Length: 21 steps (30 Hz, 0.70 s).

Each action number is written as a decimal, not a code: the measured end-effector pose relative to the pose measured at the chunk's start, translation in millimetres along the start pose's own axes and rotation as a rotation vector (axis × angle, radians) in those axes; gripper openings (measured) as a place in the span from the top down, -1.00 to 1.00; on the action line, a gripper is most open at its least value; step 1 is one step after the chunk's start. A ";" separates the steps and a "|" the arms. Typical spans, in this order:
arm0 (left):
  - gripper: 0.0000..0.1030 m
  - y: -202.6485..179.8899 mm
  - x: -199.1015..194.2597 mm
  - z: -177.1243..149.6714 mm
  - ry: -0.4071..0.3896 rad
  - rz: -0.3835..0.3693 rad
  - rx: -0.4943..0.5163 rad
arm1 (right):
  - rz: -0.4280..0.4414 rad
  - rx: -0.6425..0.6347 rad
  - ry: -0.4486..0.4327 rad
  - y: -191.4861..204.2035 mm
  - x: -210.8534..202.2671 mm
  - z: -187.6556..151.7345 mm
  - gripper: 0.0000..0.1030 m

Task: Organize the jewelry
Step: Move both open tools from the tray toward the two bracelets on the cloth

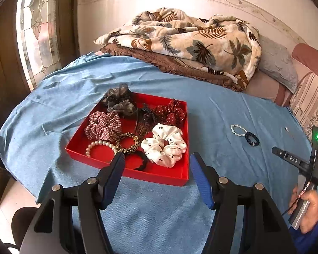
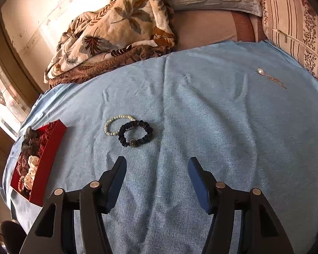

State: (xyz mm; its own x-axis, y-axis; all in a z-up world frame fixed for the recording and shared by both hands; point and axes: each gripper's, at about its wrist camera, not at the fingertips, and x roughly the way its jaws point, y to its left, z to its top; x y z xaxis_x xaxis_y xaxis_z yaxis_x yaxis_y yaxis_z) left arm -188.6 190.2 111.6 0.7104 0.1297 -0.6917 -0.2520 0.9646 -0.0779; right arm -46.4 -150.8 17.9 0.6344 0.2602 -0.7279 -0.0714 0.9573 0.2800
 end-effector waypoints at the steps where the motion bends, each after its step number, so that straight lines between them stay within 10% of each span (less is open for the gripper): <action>1: -0.24 0.1 -0.2 -0.6 0.000 0.000 0.000 | -0.003 -0.007 -0.001 1.1 -0.3 -0.6 -0.26; 21: -0.24 -52.0 35.2 -21.9 0.115 -0.084 0.139 | 0.050 -0.103 0.076 18.5 46.7 20.2 -0.16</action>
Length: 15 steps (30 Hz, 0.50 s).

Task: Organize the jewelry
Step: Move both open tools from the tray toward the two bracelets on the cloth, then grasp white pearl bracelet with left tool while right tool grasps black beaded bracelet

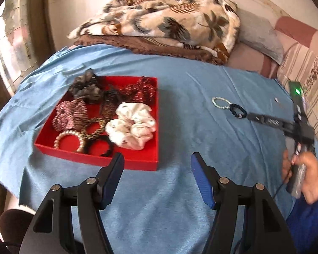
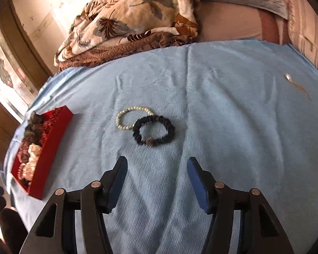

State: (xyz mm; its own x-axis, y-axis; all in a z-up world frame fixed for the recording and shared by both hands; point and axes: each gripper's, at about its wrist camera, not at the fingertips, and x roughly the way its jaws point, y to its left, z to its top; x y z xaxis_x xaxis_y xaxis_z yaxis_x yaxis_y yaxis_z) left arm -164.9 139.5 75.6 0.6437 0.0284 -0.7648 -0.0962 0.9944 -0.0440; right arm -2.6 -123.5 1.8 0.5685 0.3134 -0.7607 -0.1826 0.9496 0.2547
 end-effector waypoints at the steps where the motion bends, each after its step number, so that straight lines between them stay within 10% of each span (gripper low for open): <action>1: -0.25 -2.3 3.0 2.3 0.006 -0.006 0.003 | -0.007 -0.006 -0.001 -0.7 4.4 4.7 -0.13; 5: -0.25 -15.2 23.7 23.3 0.044 -0.040 -0.002 | -0.037 -0.044 0.023 -1.3 38.8 22.4 0.05; 9: -0.24 -32.2 50.5 52.2 0.092 -0.089 -0.027 | -0.100 -0.086 0.052 0.1 48.3 26.2 0.80; 15: -0.24 -77.7 112.6 90.0 0.126 -0.131 -0.006 | -0.157 -0.082 0.122 -24.3 20.4 19.5 0.81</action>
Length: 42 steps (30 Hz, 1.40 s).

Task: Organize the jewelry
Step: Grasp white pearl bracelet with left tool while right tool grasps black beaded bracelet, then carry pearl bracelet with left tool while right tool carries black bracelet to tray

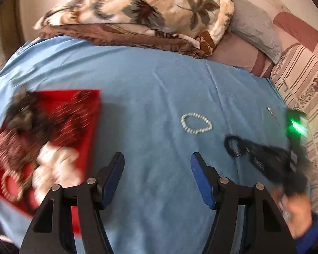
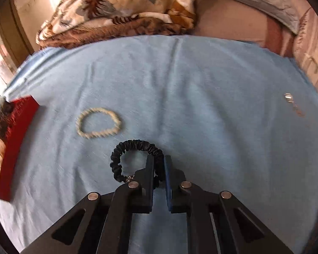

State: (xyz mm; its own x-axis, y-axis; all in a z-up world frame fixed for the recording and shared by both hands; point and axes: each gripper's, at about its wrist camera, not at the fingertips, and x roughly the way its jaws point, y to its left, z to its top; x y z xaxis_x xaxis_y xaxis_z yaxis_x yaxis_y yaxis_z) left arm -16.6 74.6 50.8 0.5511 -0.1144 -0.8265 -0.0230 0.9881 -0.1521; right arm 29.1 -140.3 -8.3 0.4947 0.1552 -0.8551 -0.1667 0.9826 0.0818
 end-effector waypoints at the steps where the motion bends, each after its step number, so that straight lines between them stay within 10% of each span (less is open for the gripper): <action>1: -0.24 -5.1 11.8 4.5 0.010 -0.005 0.007 | 0.019 0.013 0.003 -5.5 -2.1 -0.1 0.80; 7: 0.00 -31.8 96.3 34.6 0.121 0.011 0.052 | 0.128 0.111 0.040 -22.0 7.9 5.4 0.79; 14: 0.01 -53.9 129.4 48.0 0.073 0.104 0.173 | 0.155 0.121 0.037 -18.2 13.6 7.0 0.78; 19: 0.89 -76.1 125.6 42.2 0.050 0.119 0.269 | 0.188 0.146 0.024 -19.3 17.4 13.8 0.78; 42: 0.89 -27.5 -64.5 11.1 -0.105 -0.053 0.211 | 0.266 0.176 -0.158 1.8 -37.5 0.8 0.80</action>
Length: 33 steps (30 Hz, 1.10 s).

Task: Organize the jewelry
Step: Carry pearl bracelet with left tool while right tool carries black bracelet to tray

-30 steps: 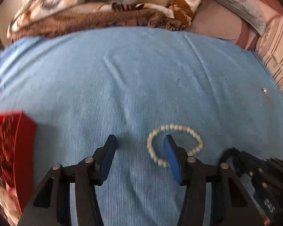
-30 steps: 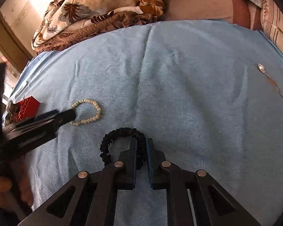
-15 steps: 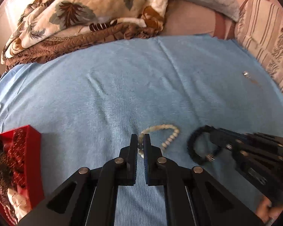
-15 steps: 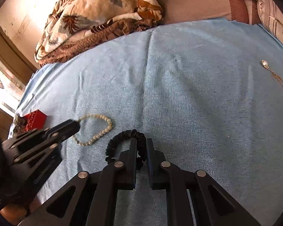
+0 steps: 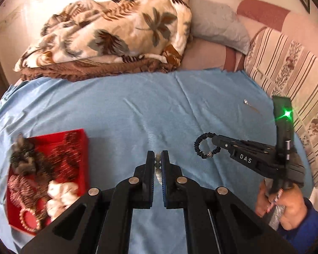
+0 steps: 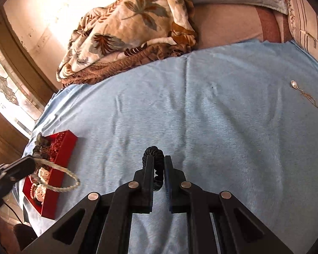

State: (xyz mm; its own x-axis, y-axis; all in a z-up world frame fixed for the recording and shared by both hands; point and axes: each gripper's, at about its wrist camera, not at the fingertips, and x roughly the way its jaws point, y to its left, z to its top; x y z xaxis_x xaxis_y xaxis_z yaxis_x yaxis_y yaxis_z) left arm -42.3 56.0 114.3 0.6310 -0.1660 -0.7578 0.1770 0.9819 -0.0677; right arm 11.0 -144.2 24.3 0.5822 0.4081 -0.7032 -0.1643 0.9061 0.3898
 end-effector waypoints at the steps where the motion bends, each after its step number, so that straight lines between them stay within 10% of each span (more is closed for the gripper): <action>1: 0.89 7.6 -9.8 -2.3 -0.008 0.004 -0.009 | 0.004 -0.001 -0.002 2.5 -1.3 -1.6 0.80; 19: 0.89 164.2 -79.0 -67.4 -0.045 0.156 -0.225 | 0.010 -0.043 0.020 69.8 -26.5 -86.2 0.80; 33: 0.89 250.3 -74.2 -83.5 -0.093 0.105 -0.417 | 0.038 -0.185 0.009 165.0 -44.6 -69.4 0.80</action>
State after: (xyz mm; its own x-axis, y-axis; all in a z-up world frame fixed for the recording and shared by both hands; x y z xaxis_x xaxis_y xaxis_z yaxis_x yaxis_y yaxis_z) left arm -107.9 321.7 99.4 0.6982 -0.0525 -0.7139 -0.1993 0.9436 -0.2643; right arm -97.4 -5.2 78.7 0.5657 0.4428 -0.6956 -0.3307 0.8946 0.3006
